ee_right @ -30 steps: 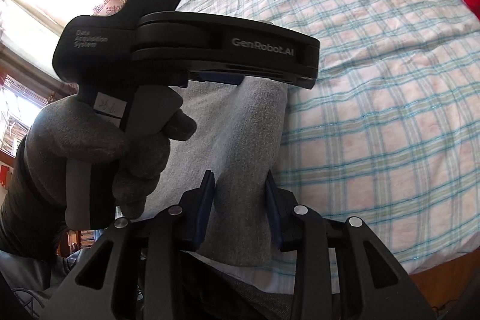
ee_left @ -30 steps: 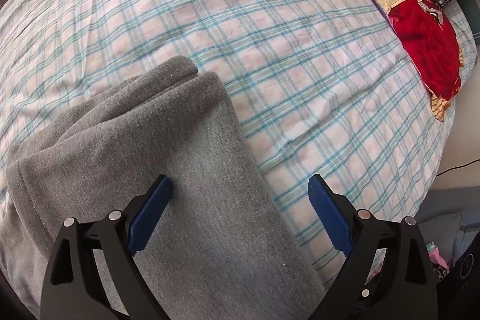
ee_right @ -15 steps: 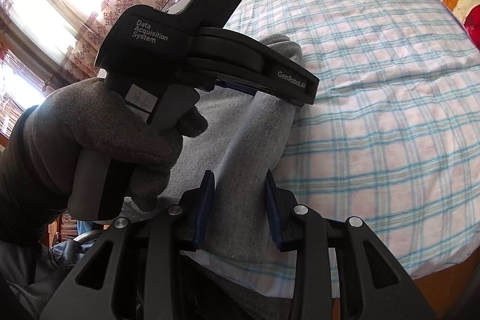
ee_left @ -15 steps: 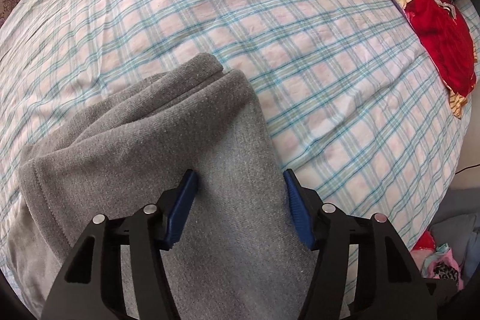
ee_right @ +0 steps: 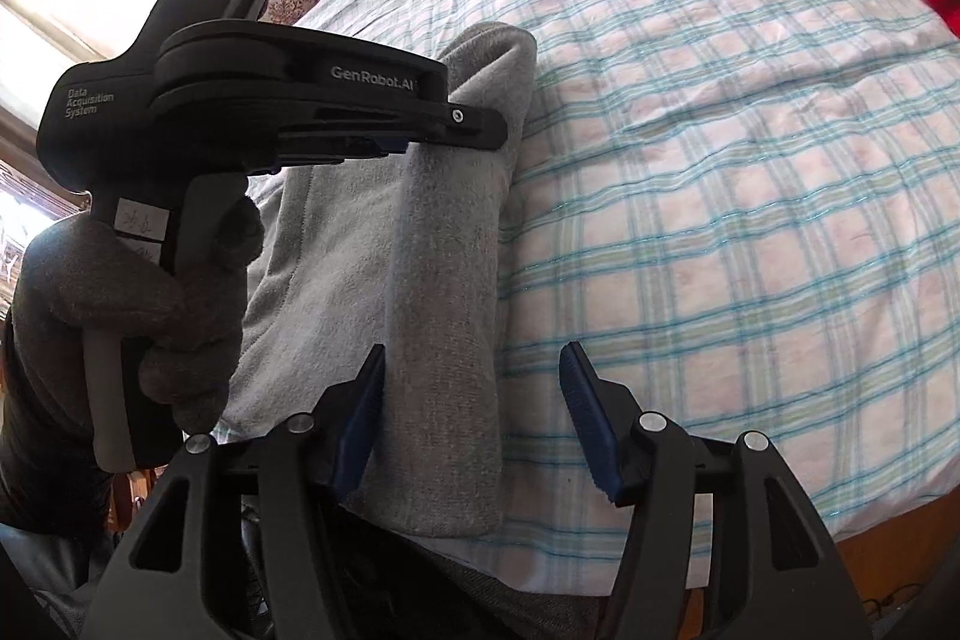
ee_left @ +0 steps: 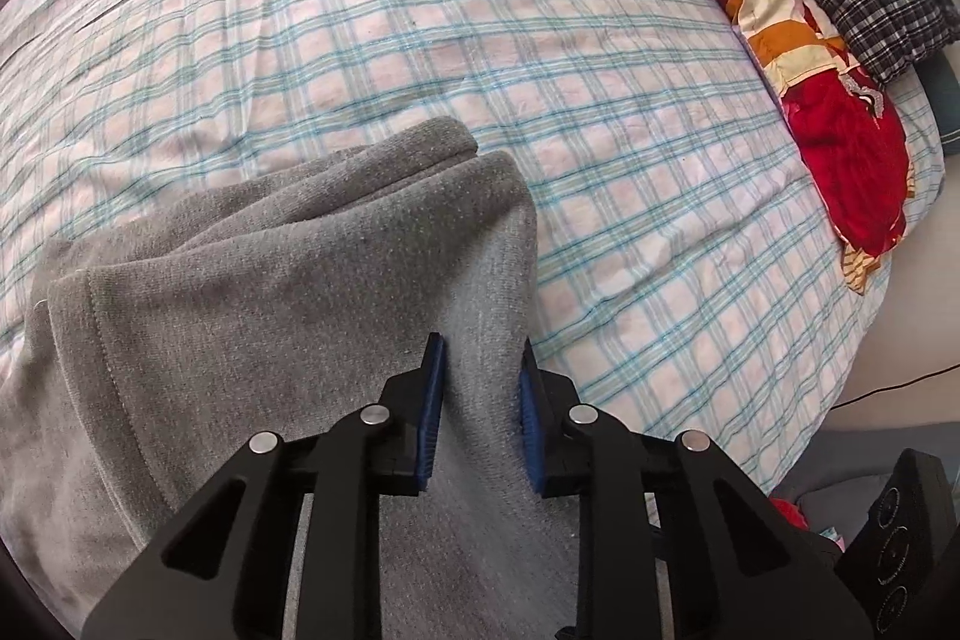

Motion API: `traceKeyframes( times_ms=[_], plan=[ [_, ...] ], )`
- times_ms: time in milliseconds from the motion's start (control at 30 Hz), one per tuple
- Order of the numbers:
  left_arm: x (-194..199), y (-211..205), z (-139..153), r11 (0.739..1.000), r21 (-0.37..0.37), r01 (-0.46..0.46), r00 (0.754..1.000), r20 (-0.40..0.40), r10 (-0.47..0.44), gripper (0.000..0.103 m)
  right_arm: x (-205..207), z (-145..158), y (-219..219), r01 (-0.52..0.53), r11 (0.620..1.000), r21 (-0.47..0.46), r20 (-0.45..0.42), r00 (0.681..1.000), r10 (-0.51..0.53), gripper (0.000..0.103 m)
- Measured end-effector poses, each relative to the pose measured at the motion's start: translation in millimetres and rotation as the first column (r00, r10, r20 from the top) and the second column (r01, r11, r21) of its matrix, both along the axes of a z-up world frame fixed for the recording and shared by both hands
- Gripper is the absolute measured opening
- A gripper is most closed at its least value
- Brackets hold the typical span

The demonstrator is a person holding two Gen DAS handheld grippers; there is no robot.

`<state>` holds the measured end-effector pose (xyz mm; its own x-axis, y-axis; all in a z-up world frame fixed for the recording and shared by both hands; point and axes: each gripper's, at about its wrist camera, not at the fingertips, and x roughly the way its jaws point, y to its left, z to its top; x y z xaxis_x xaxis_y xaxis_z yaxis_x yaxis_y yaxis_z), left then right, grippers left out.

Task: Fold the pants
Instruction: 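Close the left tool on the same edge while the right tool holds, then lift the held edge with both tools and fold it over the bundle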

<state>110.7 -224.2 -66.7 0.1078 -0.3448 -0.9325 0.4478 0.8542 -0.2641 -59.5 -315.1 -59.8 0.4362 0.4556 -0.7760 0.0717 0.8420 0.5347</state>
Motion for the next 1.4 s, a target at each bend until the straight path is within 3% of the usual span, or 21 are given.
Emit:
traceKeyframes(
  times_ms=[67,200,467,800,1033,1400],
  plan=[
    [1.1,7.2,7.6,1.0,-0.03,-0.005,1.0,0.002,0.005,0.022,-0.4,9.4,9.6,-0.038,0.999,-0.007,0.027,0.999,0.038,0.034],
    [4.1,28.0,26.8,0.992,-0.122,-0.019,1.0,0.004,0.019,0.021,-5.3,41.5,30.7,-0.099,0.992,-0.077,0.115,0.988,0.107,0.027],
    [13.3,106.0,79.0,0.937,-0.345,-0.056,0.997,0.022,0.068,0.021,2.5,113.3,81.4,-0.211,0.971,-0.111,0.269,0.935,0.233,0.026],
    [12.4,257.4,125.2,0.86,-0.476,-0.181,0.969,0.06,0.238,0.021,26.1,162.1,180.1,-0.407,0.903,-0.138,0.363,0.828,0.428,0.026],
    [10.4,350.7,115.7,0.821,-0.497,-0.279,0.939,0.039,0.343,0.021,54.0,162.3,260.7,-0.52,0.838,-0.167,0.338,0.768,0.544,0.026],
    [9.2,450.9,55.0,0.744,-0.503,-0.44,0.88,-0.074,0.47,0.021,88.9,126.1,364.1,-0.641,0.746,-0.178,0.229,0.711,0.665,0.026]
  ],
)
